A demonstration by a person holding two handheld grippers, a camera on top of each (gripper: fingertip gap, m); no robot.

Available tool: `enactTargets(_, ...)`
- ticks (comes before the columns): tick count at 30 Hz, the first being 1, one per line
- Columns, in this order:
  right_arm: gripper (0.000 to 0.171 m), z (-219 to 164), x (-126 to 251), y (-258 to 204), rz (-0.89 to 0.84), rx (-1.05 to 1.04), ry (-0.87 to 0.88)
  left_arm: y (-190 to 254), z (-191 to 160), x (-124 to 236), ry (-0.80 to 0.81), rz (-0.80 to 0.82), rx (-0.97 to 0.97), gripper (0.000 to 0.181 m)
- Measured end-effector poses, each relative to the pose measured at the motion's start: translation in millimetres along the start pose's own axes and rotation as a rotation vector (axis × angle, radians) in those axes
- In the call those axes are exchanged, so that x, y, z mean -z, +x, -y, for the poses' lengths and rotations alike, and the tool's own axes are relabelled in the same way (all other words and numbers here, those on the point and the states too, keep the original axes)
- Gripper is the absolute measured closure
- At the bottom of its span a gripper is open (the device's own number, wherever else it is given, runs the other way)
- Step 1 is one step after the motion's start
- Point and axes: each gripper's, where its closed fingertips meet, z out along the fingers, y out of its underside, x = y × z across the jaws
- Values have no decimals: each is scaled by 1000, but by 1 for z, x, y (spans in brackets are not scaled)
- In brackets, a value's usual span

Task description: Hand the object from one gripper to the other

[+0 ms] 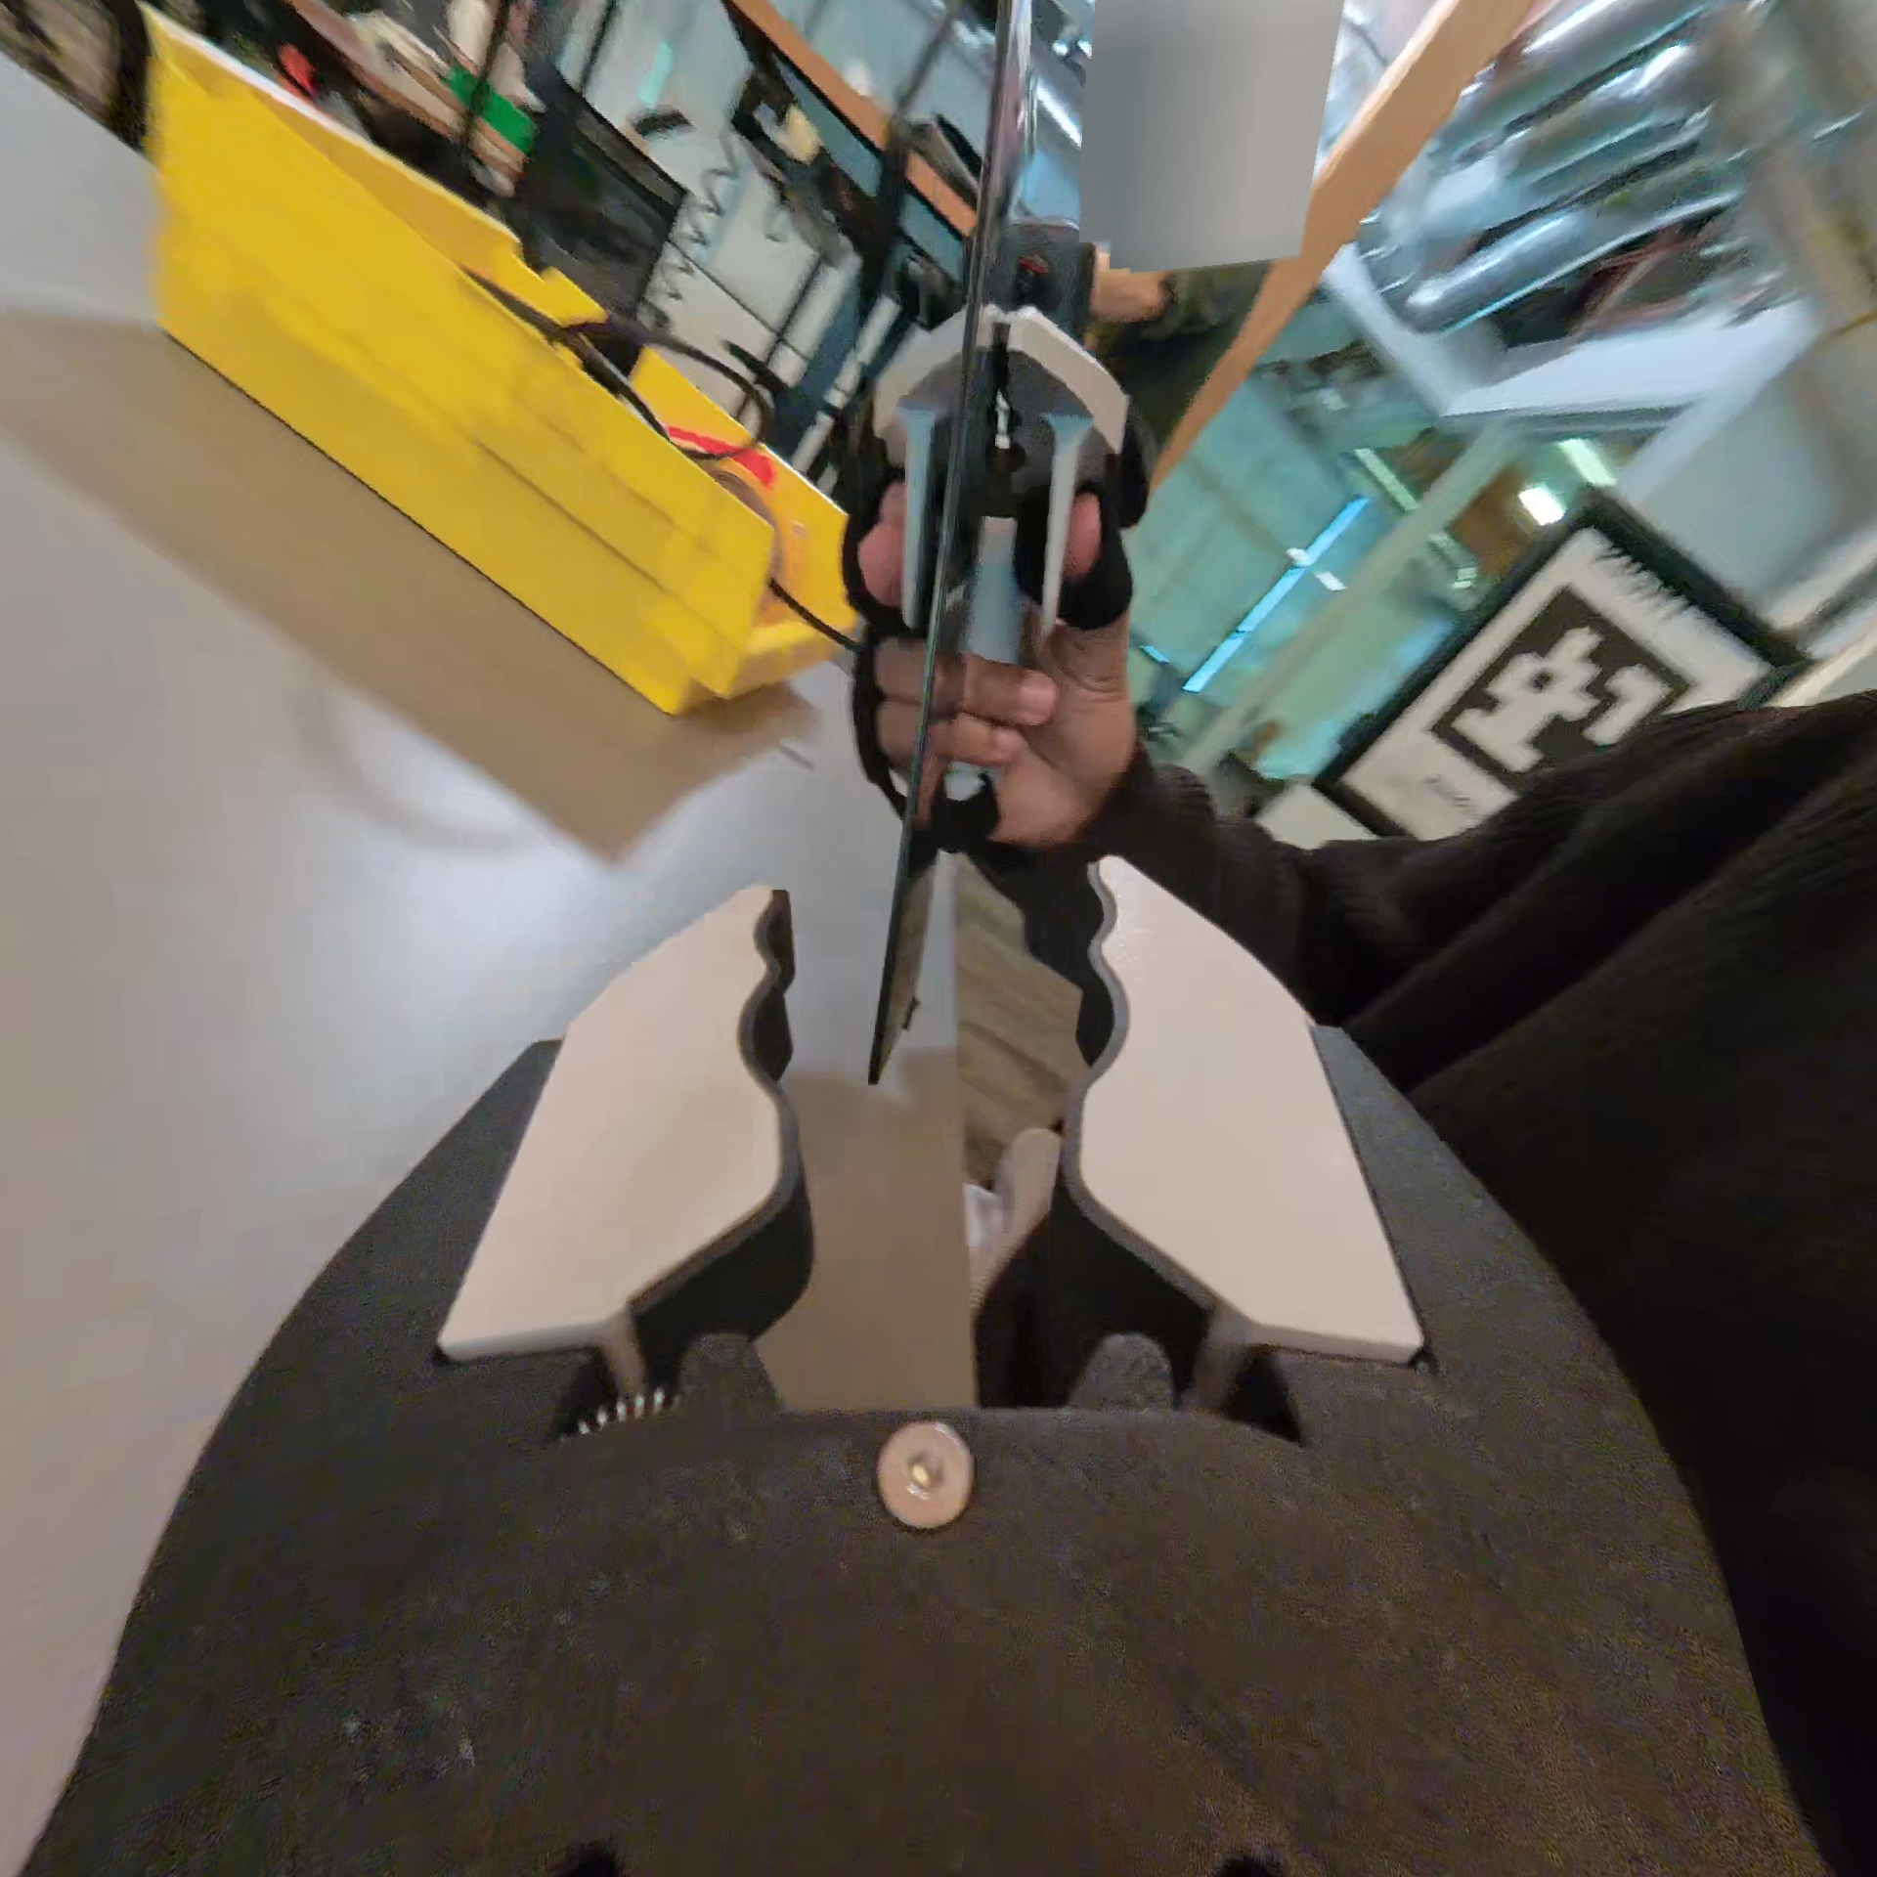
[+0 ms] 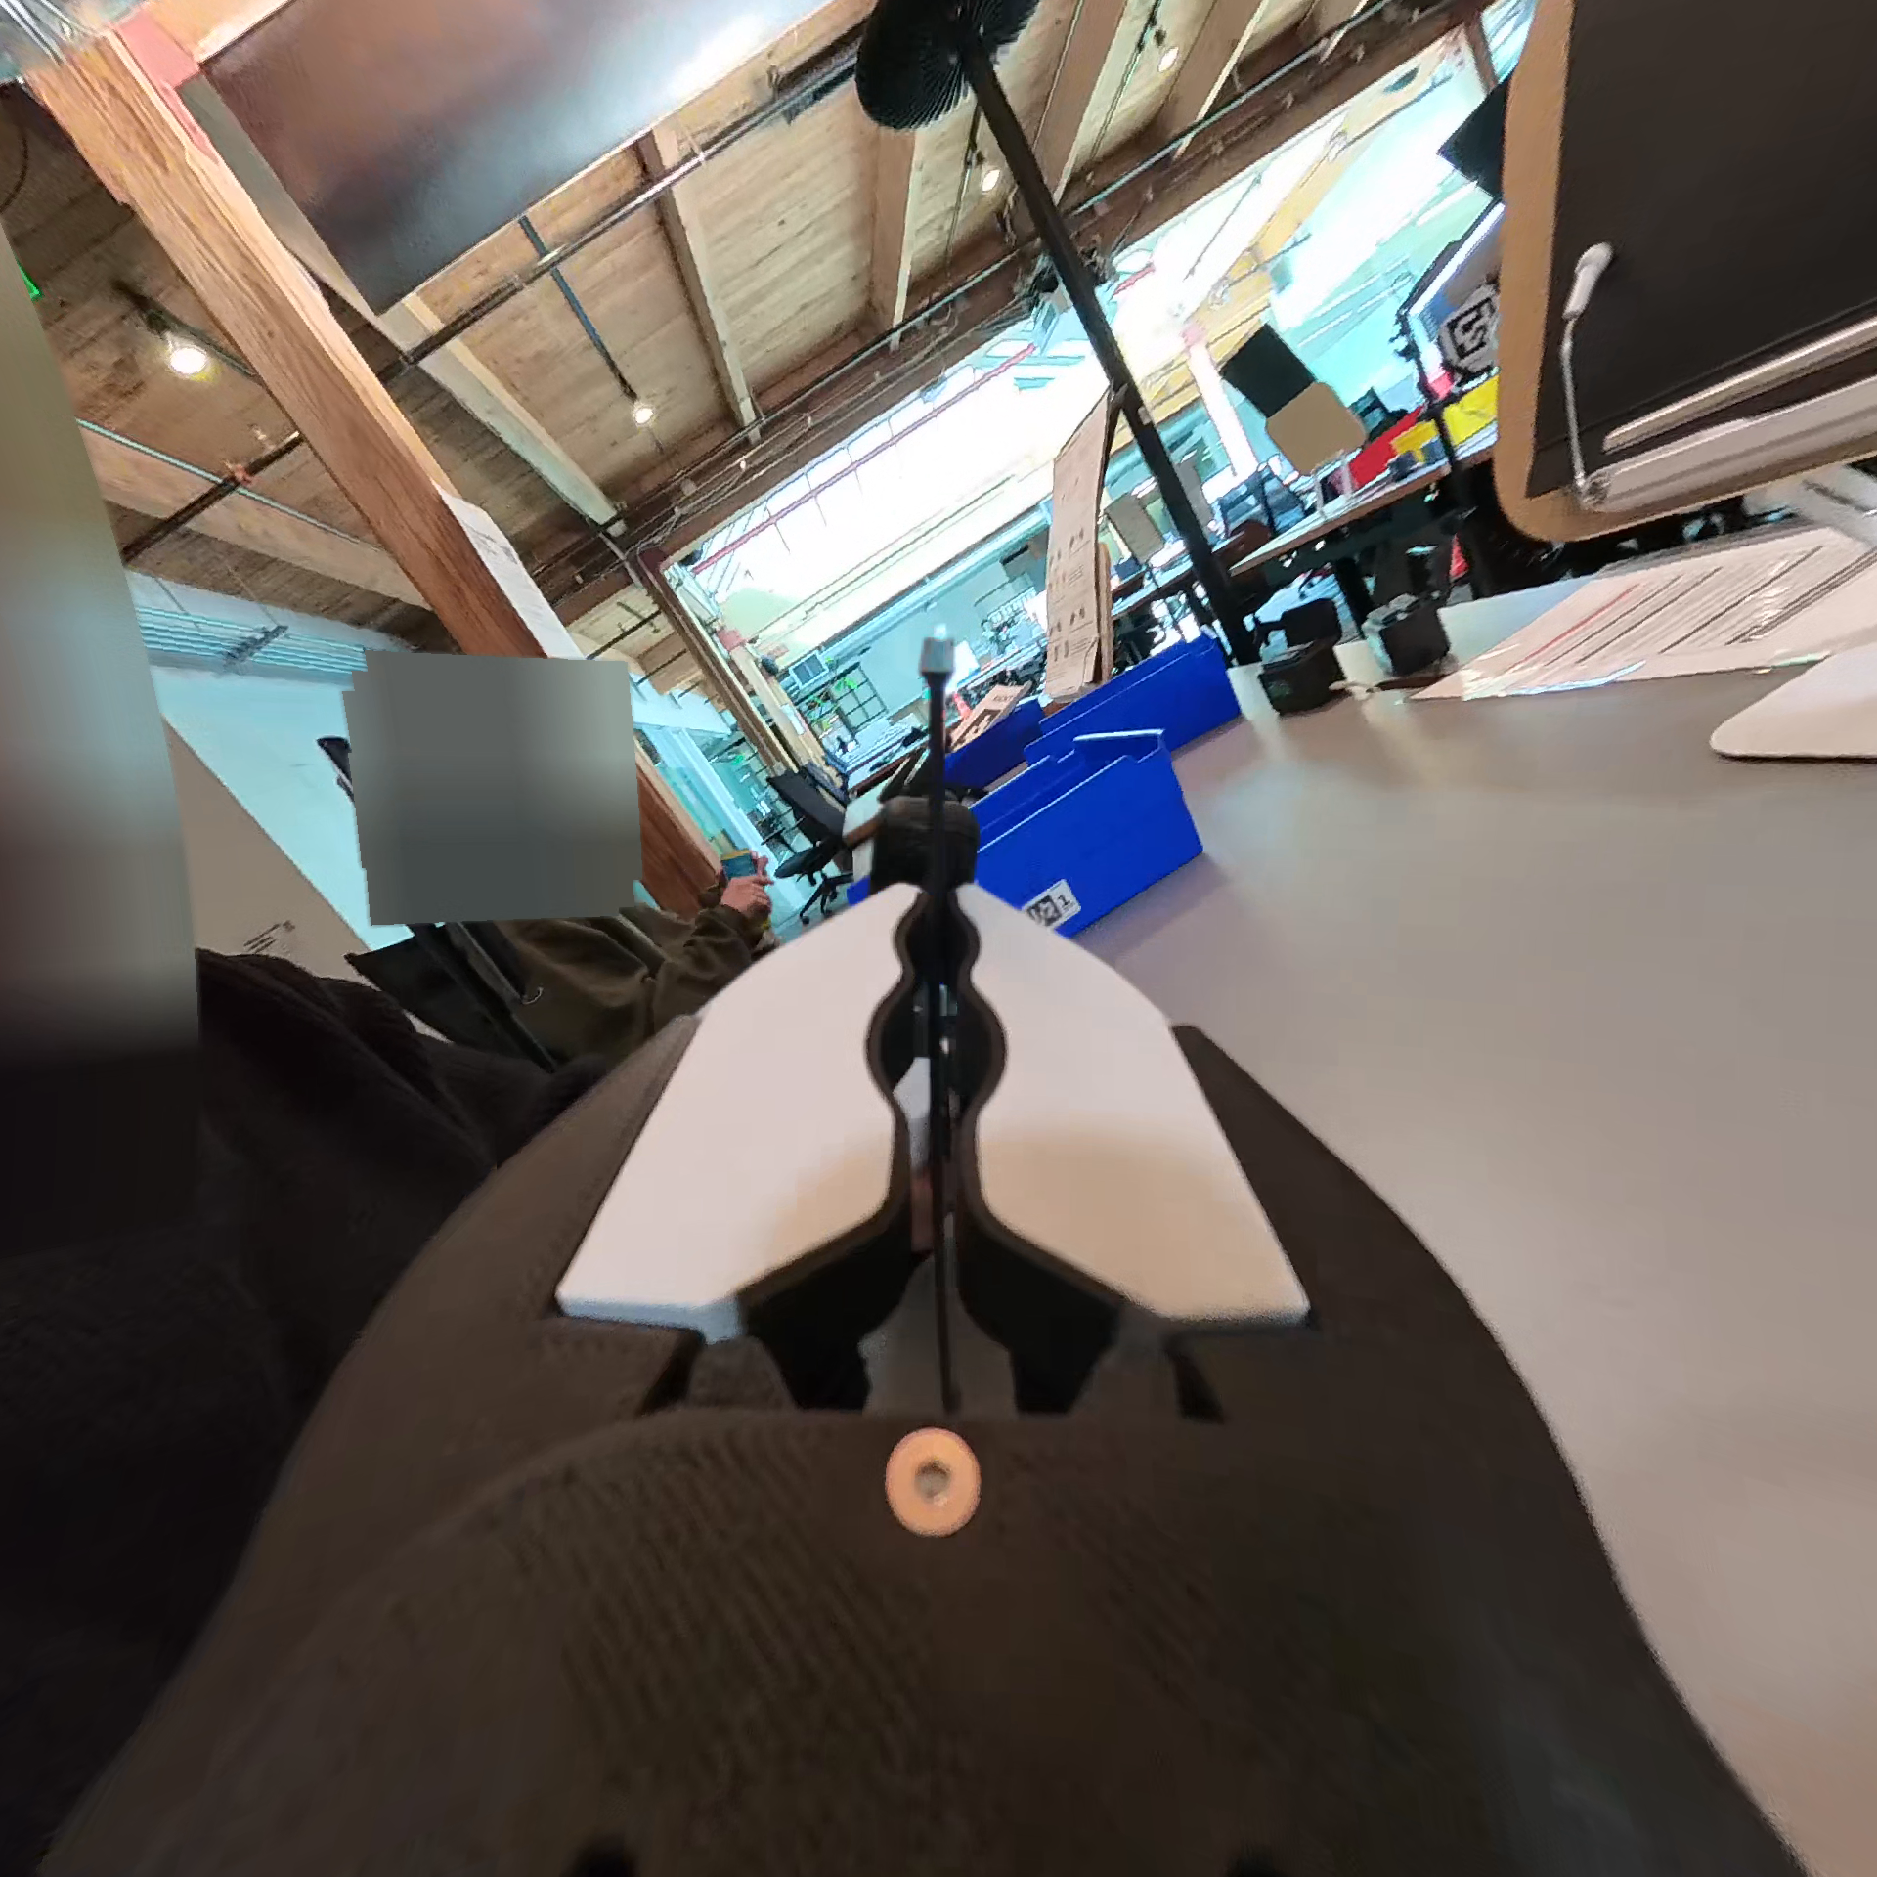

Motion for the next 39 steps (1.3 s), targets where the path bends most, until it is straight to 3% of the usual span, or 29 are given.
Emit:
enactTargets(6,170,-11,-9,-6,47,-64,-52,9,-25,-12,-115,-76,57,141)
enactTargets(12,170,-16,-14,-10,61,-91,-69,18,-29,-14,-128,-122,42,174)
enactTargets(16,167,-17,-16,-1,-3,-66,-65,21,-32,-15,-160,-92,-62,178)
enactTargets(20,132,-3,-11,6,-27,-89,44,21,-25,-14,-127,-60,-98,178)
enactTargets(24,116,4,-5,17,-94,-65,90,12,-9,-7,-47,-6,-87,178)
enactTargets(31,91,-9,-10,33,-317,220,-21,-39,20,23,77,409,-194,178)
enactTargets(35,72,-24,-19,38,-459,388,-88,-56,18,30,28,609,-294,179)
enactTargets(39,47,-36,-32,36,-542,486,-115,-53,8,16,-48,682,-422,180)
